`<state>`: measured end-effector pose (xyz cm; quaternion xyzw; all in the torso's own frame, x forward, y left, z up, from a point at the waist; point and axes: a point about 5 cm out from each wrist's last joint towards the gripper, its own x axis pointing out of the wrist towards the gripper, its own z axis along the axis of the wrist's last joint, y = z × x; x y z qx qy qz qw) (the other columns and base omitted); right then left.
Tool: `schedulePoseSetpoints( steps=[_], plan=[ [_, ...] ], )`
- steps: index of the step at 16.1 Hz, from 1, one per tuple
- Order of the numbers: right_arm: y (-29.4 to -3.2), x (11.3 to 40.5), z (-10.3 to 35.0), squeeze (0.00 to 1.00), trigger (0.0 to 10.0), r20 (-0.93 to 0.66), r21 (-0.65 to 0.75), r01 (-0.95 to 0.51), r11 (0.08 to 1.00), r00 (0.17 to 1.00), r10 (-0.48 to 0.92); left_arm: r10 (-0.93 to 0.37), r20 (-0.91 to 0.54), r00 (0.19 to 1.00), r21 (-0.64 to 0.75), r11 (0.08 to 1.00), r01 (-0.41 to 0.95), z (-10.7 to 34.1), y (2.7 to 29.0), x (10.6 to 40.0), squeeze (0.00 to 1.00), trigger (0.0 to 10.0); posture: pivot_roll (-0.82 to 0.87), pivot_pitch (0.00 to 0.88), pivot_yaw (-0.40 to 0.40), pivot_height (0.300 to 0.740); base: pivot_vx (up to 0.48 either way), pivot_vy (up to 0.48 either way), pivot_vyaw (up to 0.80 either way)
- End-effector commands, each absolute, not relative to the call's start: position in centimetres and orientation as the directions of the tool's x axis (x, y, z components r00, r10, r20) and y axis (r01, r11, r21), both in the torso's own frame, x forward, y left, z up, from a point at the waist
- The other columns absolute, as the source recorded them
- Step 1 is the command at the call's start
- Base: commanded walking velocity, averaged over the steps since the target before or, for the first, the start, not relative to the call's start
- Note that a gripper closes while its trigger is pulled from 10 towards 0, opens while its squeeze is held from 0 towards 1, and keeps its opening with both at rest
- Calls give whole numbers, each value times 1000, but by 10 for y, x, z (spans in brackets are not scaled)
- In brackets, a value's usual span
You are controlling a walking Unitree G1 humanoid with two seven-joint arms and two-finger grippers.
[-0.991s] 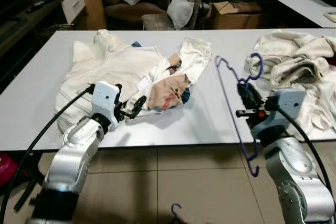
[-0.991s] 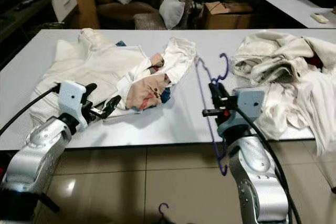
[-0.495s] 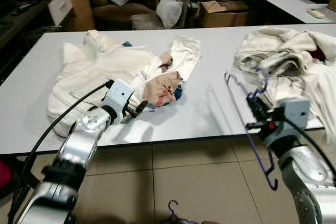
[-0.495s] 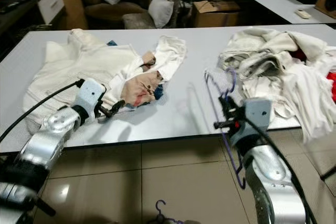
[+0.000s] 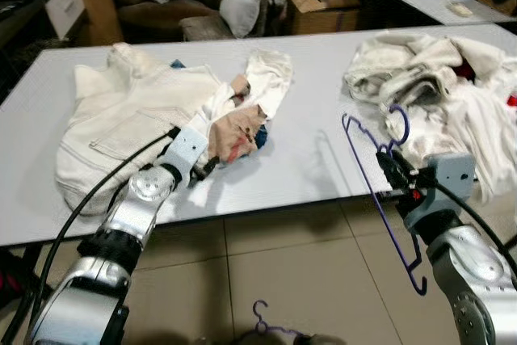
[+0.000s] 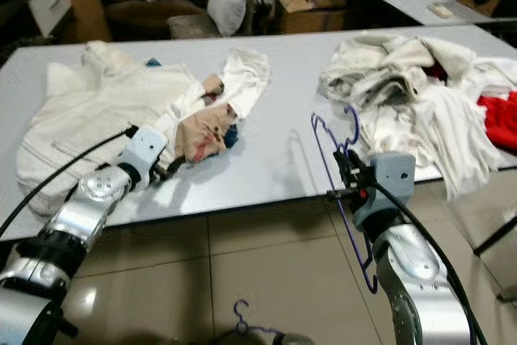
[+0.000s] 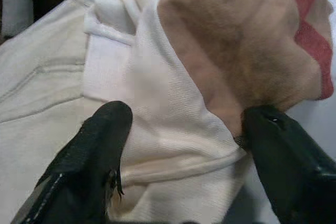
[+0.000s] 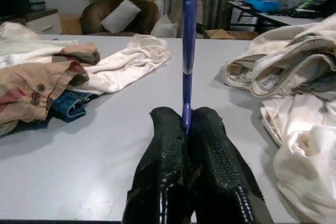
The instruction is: Hang hanger
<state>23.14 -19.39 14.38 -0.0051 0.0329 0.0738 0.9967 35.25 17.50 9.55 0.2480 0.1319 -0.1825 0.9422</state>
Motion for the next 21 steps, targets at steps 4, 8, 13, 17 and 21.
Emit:
schedulePoseSetpoints(
  steps=[4,8,13,17,21],
  plan=[
    [-192,234,152,0,10000,-36,-24,-158,987,987,157,-243,-291,925,443,823,355,101,176,361,0,0,-203,0,18,740,0,0,0],
    [-192,233,153,0,10000,-32,-26,-152,988,988,151,-250,-291,924,437,824,361,99,175,361,0,0,-207,0,21,740,0,0,0],
    [-191,234,153,0,10000,-30,-29,-154,988,988,153,-266,-290,919,426,824,373,97,174,361,0,0,-203,0,17,740,0,0,0],
    [-191,235,153,0,10000,-27,-31,-153,988,988,152,-291,-267,919,382,843,378,98,171,362,0,0,-203,0,17,740,0,0,0],
    [-191,235,153,0,10000,-23,-32,-149,988,989,148,-333,-203,921,246,893,377,108,166,365,0,0,-201,0,18,740,0,0,0]
  ],
)
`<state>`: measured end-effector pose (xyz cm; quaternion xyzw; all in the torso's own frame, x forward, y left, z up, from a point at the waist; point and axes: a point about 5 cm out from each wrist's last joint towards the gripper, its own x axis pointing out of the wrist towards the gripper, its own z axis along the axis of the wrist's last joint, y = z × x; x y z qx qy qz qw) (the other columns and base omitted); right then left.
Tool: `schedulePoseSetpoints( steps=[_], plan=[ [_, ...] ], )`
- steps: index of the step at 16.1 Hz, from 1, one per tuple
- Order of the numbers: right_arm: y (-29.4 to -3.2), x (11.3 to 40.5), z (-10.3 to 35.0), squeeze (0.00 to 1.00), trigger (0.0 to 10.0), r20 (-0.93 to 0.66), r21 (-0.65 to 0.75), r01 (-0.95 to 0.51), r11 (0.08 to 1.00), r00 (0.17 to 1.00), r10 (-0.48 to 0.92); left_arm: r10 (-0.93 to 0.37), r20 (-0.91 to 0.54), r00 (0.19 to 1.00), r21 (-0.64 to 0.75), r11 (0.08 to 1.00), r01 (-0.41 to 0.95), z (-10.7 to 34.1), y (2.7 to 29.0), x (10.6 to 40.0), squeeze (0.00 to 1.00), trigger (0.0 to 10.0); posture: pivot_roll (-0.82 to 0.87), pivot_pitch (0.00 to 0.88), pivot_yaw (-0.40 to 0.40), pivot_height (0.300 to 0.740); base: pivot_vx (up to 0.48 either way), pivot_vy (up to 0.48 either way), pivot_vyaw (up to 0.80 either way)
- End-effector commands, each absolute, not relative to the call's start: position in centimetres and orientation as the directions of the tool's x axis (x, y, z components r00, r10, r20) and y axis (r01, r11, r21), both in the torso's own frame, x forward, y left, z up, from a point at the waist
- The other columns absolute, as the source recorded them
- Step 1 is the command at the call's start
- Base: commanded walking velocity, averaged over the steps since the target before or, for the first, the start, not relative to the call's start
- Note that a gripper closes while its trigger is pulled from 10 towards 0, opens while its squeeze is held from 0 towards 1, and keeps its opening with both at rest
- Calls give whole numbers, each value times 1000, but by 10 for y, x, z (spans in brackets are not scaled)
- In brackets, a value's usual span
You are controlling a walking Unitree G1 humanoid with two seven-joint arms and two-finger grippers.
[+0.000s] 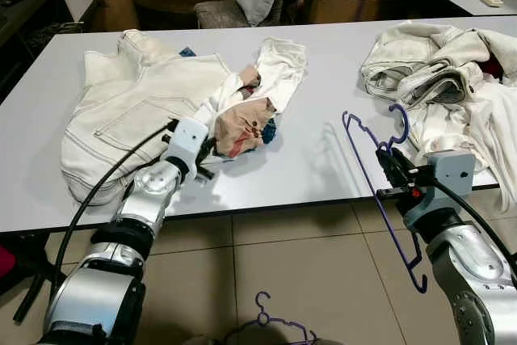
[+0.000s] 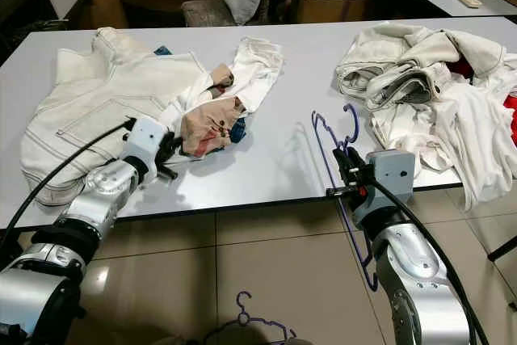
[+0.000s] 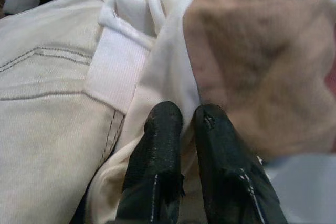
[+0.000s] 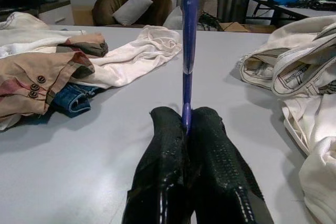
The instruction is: Hang hanger
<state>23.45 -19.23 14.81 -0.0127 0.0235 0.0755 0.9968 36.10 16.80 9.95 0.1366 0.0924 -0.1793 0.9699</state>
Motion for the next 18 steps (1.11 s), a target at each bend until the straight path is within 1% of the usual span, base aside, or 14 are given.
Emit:
schedulePoseSetpoints(
  steps=[1,2,3,6,7,8,9,10,11,12,13,15,17,18],
  plan=[
    [-191,235,153,0,10000,-21,-33,-148,988,989,147,-342,-158,926,165,916,366,117,164,369,0,0,-201,0,17,740,0,0,0],
    [-192,236,154,0,10000,-18,-34,-146,989,989,146,-356,-91,930,79,929,363,131,162,374,0,0,-201,0,17,740,0,0,0],
    [-192,237,154,0,10000,-15,-35,-142,989,990,142,-363,4,932,6,932,363,157,160,383,0,0,-198,0,16,740,0,0,0],
    [-191,237,154,0,10000,-12,-34,-142,989,990,142,-383,141,913,-1,922,387,201,160,393,0,0,-193,0,18,740,0,0,0],
    [-190,238,153,0,10000,-11,-34,-143,989,990,143,-406,154,901,49,914,404,208,159,393,0,0,-191,0,20,740,0,0,0],
    [-189,238,153,0,10000,-12,-33,-145,989,989,145,-457,37,888,248,865,435,192,155,390,0,4784,-190,0,26,740,0,0,0],
    [-188,237,152,0,10000,-13,-32,-147,989,989,146,-498,-99,861,374,784,496,168,155,383,0,10000,-190,0,26,740,0,0,0],
    [-188,237,151,0,10000,-13,-33,-146,989,989,146,-506,-156,849,402,752,522,156,157,378,27,10000,-196,0,30,740,0,0,0],
    [-188,236,151,0,10000,-14,-33,-146,989,989,145,-495,-170,852,416,748,518,151,159,376,816,10000,-200,0,33,740,0,0,0],
    [-189,235,151,0,10000,-16,-35,-143,989,990,143,-488,-213,847,433,730,529,138,165,368,1000,10000,-201,0,32,740,0,0,0],
    [-189,234,150,0,10000,-18,-37,-143,989,990,142,-487,-237,841,444,716,539,132,169,364,1000,10000,-203,0,31,740,0,0,0],
    [-190,232,150,0,10000,-22,-41,-145,989,989,144,-503,-314,805,450,668,593,122,186,349,1000,10000,-199,0,25,740,0,0,0],
    [-189,233,149,0,10000,-24,-42,-151,988,988,150,-518,-369,772,441,633,636,120,196,339,1000,10000,-193,0,20,740,0,0,0],
    [-188,234,149,0,10000,-25,-42,-158,987,987,157,-517,-383,765,433,631,644,121,200,335,1000,10000,-193,0,20,740,0,0,0]
  ],
)
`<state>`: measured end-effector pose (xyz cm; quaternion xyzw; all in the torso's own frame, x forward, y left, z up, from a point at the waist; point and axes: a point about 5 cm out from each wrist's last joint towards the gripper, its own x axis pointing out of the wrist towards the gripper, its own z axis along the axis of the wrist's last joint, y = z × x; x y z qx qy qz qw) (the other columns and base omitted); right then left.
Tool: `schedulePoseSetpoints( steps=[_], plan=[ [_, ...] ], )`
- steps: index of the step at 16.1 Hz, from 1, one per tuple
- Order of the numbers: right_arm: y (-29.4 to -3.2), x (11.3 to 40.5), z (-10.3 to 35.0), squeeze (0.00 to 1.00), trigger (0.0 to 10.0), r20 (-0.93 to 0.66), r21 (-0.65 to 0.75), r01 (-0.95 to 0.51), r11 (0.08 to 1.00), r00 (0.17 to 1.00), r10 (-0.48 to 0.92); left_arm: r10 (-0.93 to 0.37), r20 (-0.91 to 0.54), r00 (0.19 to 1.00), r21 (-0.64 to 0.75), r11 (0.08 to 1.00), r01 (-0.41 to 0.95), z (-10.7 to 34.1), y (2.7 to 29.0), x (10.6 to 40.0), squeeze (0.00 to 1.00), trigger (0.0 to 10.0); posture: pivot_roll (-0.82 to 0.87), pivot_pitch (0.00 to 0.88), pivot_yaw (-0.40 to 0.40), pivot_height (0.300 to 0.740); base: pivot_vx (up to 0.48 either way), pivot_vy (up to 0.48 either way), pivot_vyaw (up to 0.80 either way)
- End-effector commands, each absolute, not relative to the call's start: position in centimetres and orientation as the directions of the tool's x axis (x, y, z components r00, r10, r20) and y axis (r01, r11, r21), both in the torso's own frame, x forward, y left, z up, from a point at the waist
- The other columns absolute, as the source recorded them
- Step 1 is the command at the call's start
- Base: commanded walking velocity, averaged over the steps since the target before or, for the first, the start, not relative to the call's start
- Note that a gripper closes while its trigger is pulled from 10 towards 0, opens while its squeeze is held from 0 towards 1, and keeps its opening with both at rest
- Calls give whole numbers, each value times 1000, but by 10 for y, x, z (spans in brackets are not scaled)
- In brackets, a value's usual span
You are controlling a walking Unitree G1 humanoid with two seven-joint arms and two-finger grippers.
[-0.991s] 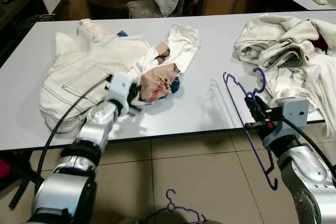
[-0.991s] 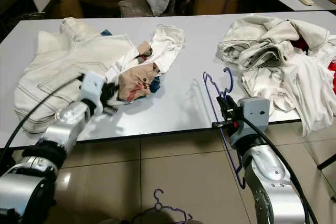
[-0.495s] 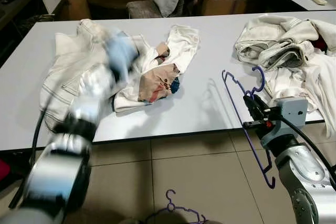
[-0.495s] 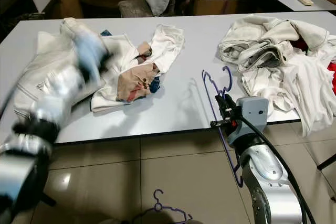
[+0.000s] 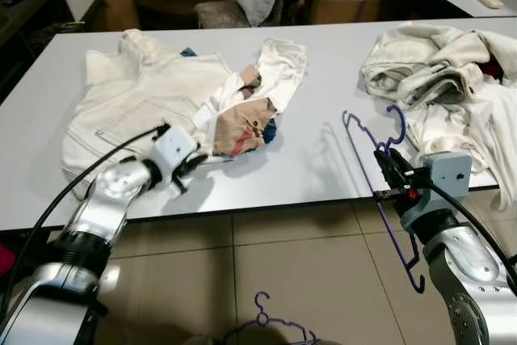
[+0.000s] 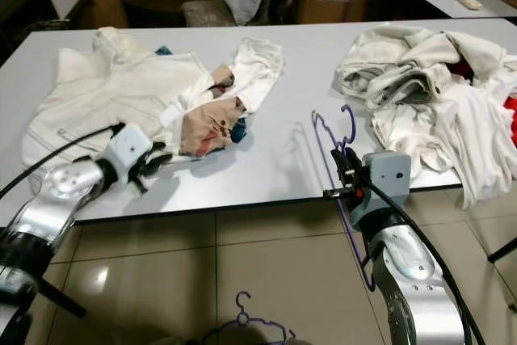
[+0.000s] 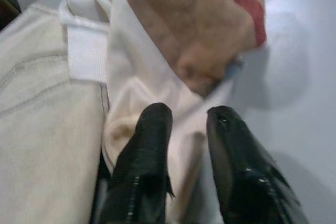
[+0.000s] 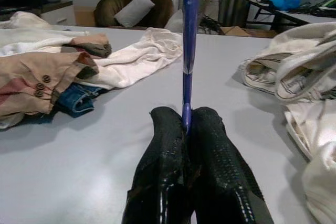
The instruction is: Hang hanger
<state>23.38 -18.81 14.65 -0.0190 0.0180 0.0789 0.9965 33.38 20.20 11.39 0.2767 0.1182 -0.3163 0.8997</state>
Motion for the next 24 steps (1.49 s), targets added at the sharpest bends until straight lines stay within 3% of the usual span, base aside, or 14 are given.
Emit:
schedulePoseSetpoints(
  steps=[1,4,5,7,12,13,14,15,19,20,21,22,23,24],
  plan=[
    [-188,235,149,0,10000,-25,-42,-162,986,987,161,-512,-390,766,431,633,643,120,202,333,1000,10000,-193,0,20,740,0,0,0],
    [-186,236,149,0,10000,-22,-41,-171,984,985,171,-442,-427,789,449,654,609,114,214,326,1000,10000,-177,0,12,740,0,0,0],
    [-185,236,149,0,10000,-22,-39,-172,984,985,172,-407,-441,800,478,648,593,113,217,324,0,10000,-175,0,12,740,0,0,0],
    [-185,236,148,0,10000,-21,-38,-173,984,985,172,-378,-473,796,513,616,597,108,220,322,0,10000,-175,0,14,740,0,0,0],
    [-184,236,148,0,10000,-19,-33,-168,985,986,167,-318,-452,834,534,652,538,112,222,327,0,10000,-173,0,19,740,0,0,0],
    [-184,236,148,0,10000,-19,-32,-167,985,986,167,-308,-449,839,537,658,528,111,221,328,0,9725,-173,0,21,740,0,0,0],
    [-184,236,148,0,10000,-18,-30,-167,986,986,166,-297,-442,846,534,671,515,110,220,330,0,8353,-173,0,22,740,0,0,0],
    [-183,236,148,0,10000,-18,-28,-166,986,986,165,-305,-436,847,510,692,512,107,214,331,0,8118,-172,0,24,740,0,0,0],
    [-183,236,147,0,10000,-17,-24,-160,987,987,159,-243,-431,869,530,711,462,97,211,332,0,8627,-174,0,31,740,0,0,0],
    [-183,236,147,0,10000,-17,-23,-158,987,987,157,-220,-420,881,542,717,438,96,212,333,0,6863,-174,0,31,740,0,0,0],
    [-183,236,147,0,10000,-17,-22,-157,987,987,157,-212,-414,886,548,719,428,96,212,333,0,6863,-174,0,31,740,0,0,0],
    [-183,235,147,0,10000,-17,-20,-155,988,988,155,-221,-371,902,539,740,403,99,209,334,0,2510,-171,0,32,740,0,0,0],
    [-183,235,147,0,10000,-18,-19,-155,988,988,154,-231,-343,910,505,771,387,102,207,335,0,0,-169,0,31,740,0,0,0],
    [-182,236,146,0,10000,-18,-18,-155,988,988,155,-240,-324,915,482,790,378,104,206,336,0,0,-169,0,31,740,0,0,0]
  ],
)
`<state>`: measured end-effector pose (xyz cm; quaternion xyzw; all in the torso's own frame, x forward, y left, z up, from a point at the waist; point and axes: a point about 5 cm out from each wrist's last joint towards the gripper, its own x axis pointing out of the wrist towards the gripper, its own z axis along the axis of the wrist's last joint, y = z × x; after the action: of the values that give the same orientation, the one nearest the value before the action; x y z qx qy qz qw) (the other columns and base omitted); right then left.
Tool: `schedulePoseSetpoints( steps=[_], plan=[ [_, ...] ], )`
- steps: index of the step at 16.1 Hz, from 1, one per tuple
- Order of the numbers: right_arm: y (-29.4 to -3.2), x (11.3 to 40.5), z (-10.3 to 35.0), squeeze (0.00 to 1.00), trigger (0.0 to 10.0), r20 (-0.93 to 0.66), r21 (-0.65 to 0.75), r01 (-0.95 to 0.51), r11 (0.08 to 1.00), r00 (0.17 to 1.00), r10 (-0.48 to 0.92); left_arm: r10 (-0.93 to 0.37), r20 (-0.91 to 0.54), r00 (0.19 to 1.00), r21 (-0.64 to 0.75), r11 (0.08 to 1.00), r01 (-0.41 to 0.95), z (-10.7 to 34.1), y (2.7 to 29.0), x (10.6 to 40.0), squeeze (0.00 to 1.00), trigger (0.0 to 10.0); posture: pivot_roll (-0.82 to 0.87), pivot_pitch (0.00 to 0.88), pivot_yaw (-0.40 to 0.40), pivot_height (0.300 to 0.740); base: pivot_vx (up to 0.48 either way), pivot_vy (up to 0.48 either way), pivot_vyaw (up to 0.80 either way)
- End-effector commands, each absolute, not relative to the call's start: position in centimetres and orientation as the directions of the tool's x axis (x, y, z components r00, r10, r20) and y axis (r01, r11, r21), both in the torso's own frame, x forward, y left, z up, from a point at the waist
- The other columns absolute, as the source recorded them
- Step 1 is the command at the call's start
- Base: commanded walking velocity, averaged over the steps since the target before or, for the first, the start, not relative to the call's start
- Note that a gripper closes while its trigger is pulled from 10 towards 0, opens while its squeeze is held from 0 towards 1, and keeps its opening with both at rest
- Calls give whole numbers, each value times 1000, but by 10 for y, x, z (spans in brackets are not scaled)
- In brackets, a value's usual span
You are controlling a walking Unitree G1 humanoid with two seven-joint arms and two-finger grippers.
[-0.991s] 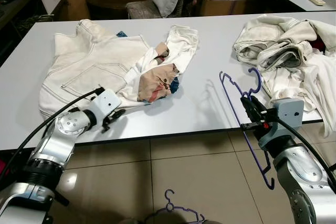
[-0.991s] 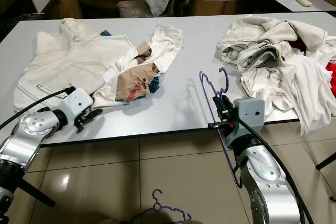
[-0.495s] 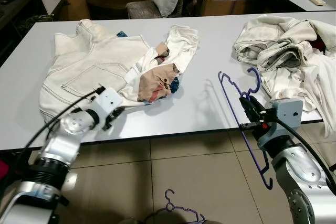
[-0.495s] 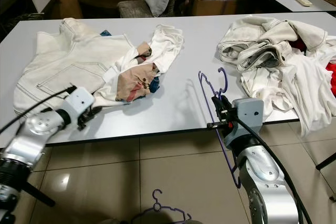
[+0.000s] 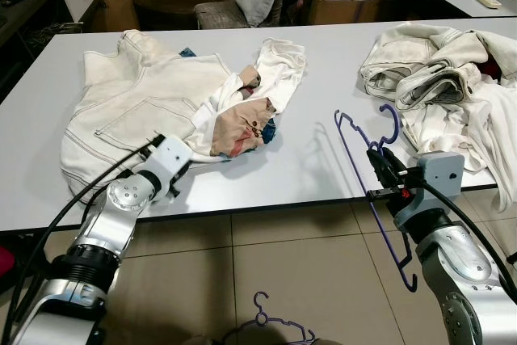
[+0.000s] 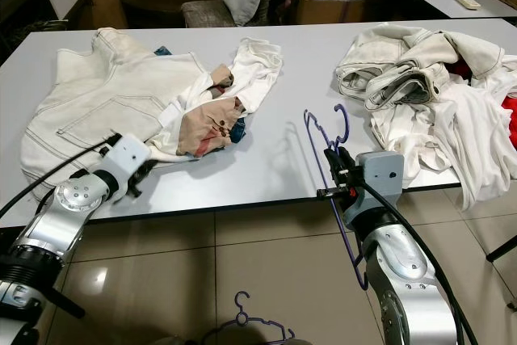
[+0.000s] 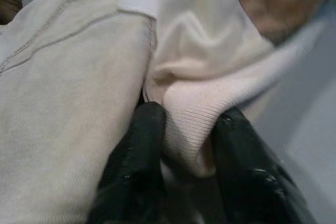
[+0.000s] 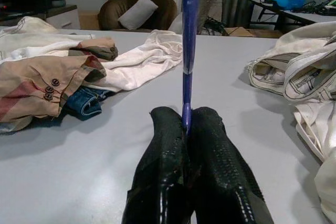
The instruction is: Hang hanger
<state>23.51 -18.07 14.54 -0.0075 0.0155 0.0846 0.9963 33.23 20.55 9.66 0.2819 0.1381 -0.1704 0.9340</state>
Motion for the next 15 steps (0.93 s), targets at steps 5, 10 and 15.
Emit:
schedulePoseSetpoints(
  steps=[5,10,15],
  plan=[
    [-182,237,146,0,10000,-18,-15,-156,988,988,155,-295,-294,909,378,838,394,108,199,337,0,0,-163,0,33,740,0,0,0],
    [-182,236,146,0,10000,-17,-9,-157,988,988,156,-358,-260,897,263,867,423,117,194,339,0,0,-164,0,37,740,0,0,0],
    [-194,239,162,0,10000,70,35,-189,981,980,186,-416,353,838,-228,831,508,267,200,369,0,0,-158,0,38,740,0,0,0]
  ],
)
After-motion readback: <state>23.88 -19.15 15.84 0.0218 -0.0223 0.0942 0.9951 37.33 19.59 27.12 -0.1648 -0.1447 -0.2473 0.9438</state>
